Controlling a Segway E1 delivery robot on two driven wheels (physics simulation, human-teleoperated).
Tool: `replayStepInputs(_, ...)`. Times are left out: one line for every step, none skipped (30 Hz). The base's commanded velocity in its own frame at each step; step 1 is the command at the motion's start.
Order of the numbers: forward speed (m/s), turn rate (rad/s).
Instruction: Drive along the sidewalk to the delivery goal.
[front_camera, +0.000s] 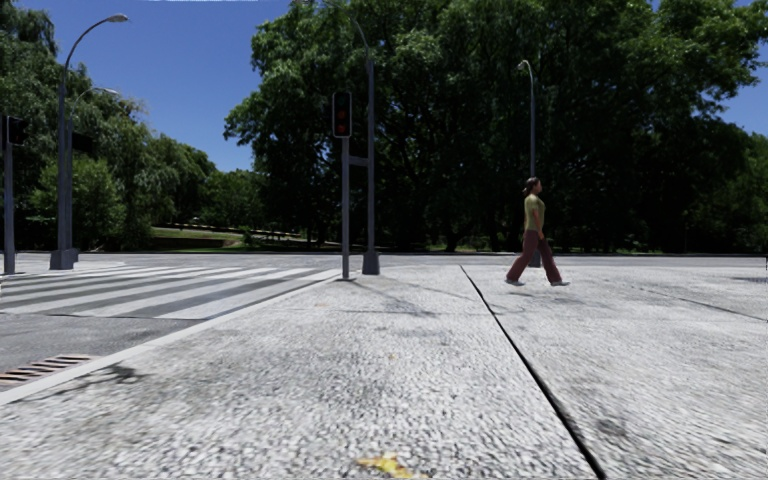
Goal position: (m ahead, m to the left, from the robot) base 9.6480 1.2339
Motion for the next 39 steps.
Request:
replayStepInputs(2.00, 0.34)
replayStepInputs(2.00, 0.34)
replayStepInputs(2.00, 0.34)
replayStepInputs(2.00, 0.34)
replayStepInputs(2.00, 0.34)
replayStepInputs(2.00, 0.34)
replayStepInputs(2.00, 0.34)
replayStepInputs(2.00, 0.34)
replayStepInputs(2.00, 0.34)
replayStepInputs(2.00, 0.34)
replayStepInputs(2.00, 0.34)
replayStepInputs(2.00, 0.34)
replayStepInputs(2.00, 0.34)
replayStepInputs(2.00, 0.34)
replayStepInputs(2.00, 0.34)
replayStepInputs(2.00, 0.34)
replayStepInputs(2.00, 0.34)
replayStepInputs(2.00, 0.34)
replayStepInputs(2.00, 0.34)
replayStepInputs(2.00, 0.34)
replayStepInputs(2.00, 0.34)
replayStepInputs(2.00, 0.34)
replayStepInputs(2.00, 0.34)
replayStepInputs(2.00, 0.34)
replayStepInputs(2.00, 0.34)
replayStepInputs(2.00, 0.34)
replayStepInputs(2.00, 0.34)
replayStepInputs(2.00, 0.34)
replayStepInputs(2.00, 0.34)
replayStepInputs(2.00, 0.34)
replayStepInputs(2.00, 0.34)
replayStepInputs(2.00, 0.34)
replayStepInputs(2.00, 0.34)
replayStepInputs(2.00, 0.34)
replayStepInputs(2.00, 0.34)
replayStepInputs(2.00, 0.34)
replayStepInputs(2.00, 0.34)
replayStepInputs(2.00, 0.34)
replayStepInputs(2.00, 0.34)
